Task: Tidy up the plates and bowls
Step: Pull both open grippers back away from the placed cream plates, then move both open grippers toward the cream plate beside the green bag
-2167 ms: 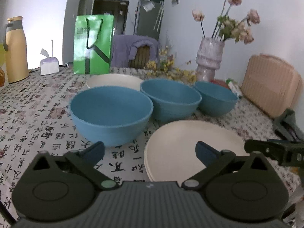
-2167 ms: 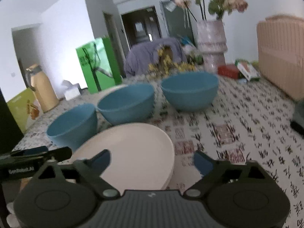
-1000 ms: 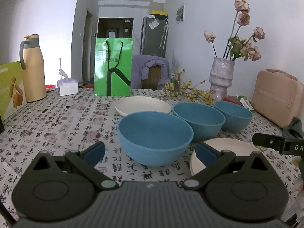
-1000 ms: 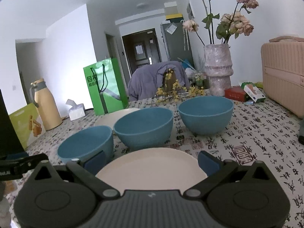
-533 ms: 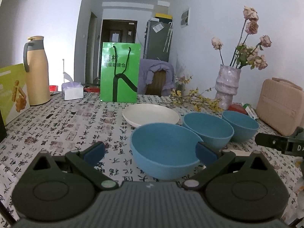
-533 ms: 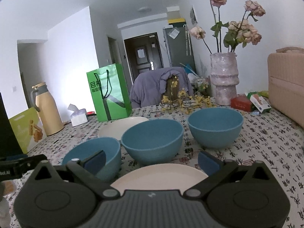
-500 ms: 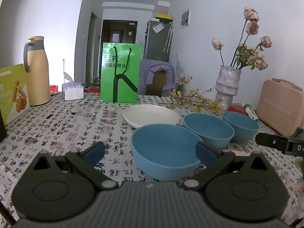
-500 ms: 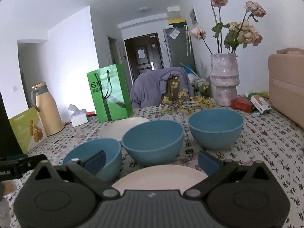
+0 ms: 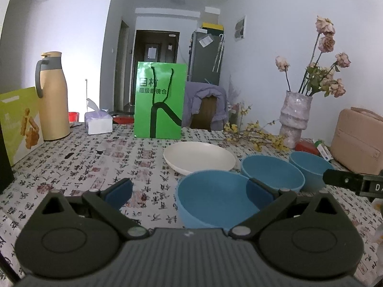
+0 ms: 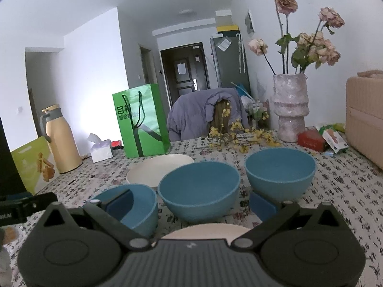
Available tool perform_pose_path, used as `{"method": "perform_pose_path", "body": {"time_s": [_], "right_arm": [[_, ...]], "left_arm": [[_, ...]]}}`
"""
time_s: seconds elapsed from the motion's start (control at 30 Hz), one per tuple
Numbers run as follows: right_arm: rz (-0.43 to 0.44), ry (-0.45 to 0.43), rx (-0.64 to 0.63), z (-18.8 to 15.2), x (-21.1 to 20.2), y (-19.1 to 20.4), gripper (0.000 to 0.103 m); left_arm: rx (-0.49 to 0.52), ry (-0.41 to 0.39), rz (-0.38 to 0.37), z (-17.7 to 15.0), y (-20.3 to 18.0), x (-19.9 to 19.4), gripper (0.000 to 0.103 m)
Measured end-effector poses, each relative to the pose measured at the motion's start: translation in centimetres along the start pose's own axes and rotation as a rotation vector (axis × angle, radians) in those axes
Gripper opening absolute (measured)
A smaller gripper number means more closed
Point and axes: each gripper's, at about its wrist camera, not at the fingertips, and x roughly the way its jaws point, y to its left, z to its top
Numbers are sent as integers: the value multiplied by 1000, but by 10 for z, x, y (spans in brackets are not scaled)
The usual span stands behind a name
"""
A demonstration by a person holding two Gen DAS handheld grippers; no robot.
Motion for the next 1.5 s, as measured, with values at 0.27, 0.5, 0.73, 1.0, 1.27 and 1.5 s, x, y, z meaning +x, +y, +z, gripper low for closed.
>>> {"method": "perform_pose_path", "body": {"time_s": [0.27,0.5,0.73,1.0,1.27,1.5], "right_arm": [[35,6,-30,18,19,11,103],[53,2,-14,43,39,12,103],[35,6,8,67,58,5,103],[17,13,21,89,85,-3,103],[25,16,27,115,112,-7,103],[41,73,61,130,148,-11,103]], "left_arm": [[-11,-16,12,19,3,12,103],[-79,3,18,40,15,34,103],[-108,4,58,60,24,59,103],[-133,7,92,83,33,88,103],[-154,23,99,101,40,119,103],[-160,21,124,115,46,145,103]]}}
